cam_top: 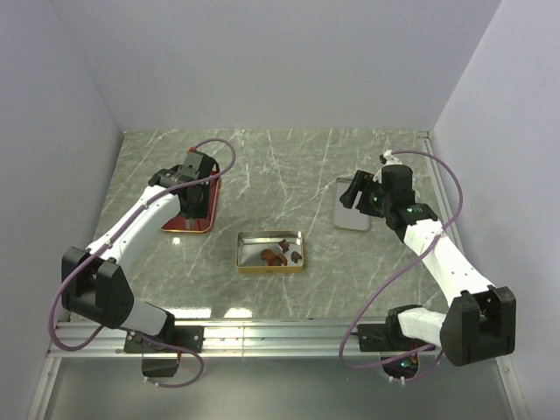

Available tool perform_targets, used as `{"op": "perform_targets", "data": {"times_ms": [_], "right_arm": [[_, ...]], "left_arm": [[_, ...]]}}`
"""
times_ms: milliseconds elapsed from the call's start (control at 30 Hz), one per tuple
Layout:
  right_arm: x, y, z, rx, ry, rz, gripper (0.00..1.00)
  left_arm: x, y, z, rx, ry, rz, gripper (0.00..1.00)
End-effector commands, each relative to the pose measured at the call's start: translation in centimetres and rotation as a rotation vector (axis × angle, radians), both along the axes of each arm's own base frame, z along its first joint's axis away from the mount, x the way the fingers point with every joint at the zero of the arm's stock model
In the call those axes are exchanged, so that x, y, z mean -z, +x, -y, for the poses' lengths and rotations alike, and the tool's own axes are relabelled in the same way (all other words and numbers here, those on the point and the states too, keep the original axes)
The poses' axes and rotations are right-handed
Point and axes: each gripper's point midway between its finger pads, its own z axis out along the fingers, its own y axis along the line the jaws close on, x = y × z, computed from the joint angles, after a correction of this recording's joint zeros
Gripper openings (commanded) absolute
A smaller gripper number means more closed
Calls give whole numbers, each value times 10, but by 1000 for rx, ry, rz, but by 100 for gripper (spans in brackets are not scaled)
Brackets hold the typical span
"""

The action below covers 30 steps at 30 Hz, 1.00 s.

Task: Pack the chocolate

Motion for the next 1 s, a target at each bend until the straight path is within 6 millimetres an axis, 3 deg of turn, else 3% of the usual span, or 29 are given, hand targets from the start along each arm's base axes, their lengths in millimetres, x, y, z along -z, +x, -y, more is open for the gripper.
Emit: {"op": "perform_targets", "data": {"times_ms": [0,233,533,967], "right_arm": [[-8,5,-2,-2,3,32,78],[-8,5,-2,0,-1,32,78],[-8,4,0,5,-6,34,78],[-7,4,-2,-1,3,30,78]], "left_arm": [[-2,12,3,6,-13,39,42],[3,18,4,12,1,41,42],[-2,14,3,11,-3,35,31],[-43,1,3,22,-48,87,28]]}}
